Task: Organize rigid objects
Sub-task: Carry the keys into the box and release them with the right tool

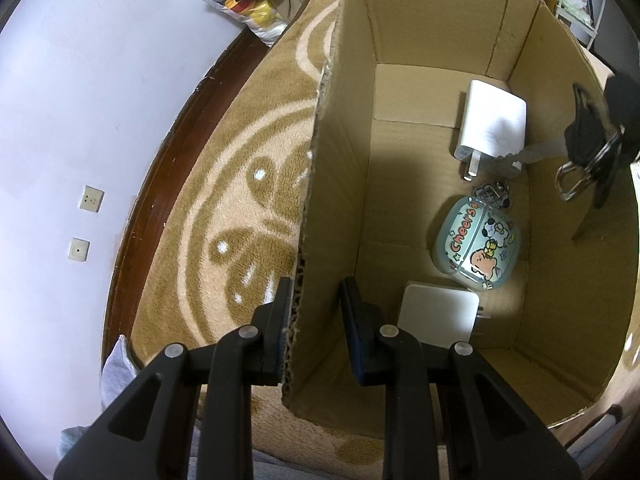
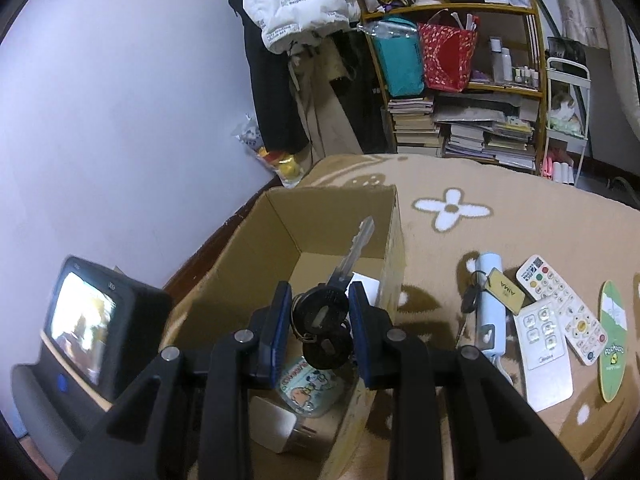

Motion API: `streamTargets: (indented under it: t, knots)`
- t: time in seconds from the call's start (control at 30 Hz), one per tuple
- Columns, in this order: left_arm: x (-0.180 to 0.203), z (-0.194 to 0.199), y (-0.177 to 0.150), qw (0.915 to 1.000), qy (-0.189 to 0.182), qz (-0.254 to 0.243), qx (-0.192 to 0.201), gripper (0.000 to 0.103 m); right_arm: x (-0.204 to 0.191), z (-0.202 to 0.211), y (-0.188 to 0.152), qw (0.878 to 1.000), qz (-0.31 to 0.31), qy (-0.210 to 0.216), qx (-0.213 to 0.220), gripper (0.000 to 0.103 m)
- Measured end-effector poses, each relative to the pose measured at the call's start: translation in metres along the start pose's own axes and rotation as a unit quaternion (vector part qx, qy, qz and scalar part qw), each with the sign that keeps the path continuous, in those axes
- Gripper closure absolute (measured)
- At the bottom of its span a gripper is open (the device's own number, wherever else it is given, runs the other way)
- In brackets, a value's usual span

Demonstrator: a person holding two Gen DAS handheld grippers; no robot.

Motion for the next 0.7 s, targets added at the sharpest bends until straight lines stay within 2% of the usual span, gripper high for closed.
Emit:
streamTargets:
  t: [0.13,0.27,0.33,0.37,0.47,0.53,0.7]
  knots:
    - [0.0,0.001,0.002,1.0,0.002,-0.001,0.002,0.08,0.002,-0.007,-0.002,1.0,0.023,-0.001,-0.013,0.071]
    - [0.0,0.002,0.003,1.0,0.001,0.0,0.004,0.08,0.002,0.0,0.003,0.998,0.066,-0.012,0.008,0.067]
    - [0.0,0.003,0.003,1.0,0.004,-0.001,0.007,0.08,0.006,0.006,0.006,0.997,0.064,-0.021,0.024,0.047]
    - [0.0,0.004,0.004,1.0,0.003,0.001,0.007,0.08,0.01,0.008,0.009,0.998,0.056,-0.023,0.031,0.043]
    - [0.001,0.004,0.004,1.0,0.004,0.0,0.008,0.08,0.021,0.012,0.015,0.998,0.04,-0.029,0.042,0.037]
    - [0.001,0.004,0.004,1.0,0.003,0.001,0.008,0.08,0.025,0.011,0.018,0.997,0.045,-0.045,0.043,0.026]
    - [0.0,0.006,0.005,0.9999,-0.001,0.002,0.011,0.08,0.041,0.003,0.02,0.996,0.04,-0.073,0.042,0.014]
Point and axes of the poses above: each gripper's, at about its wrist camera, not at the fingertips, and z roughly against the way its jaws point, x to its right, y to its top, the point moved 2 cm from there along -z, roughly the way its jaws point, and after that the axes turned 15 degrees about -y, right-handed, at the moved point
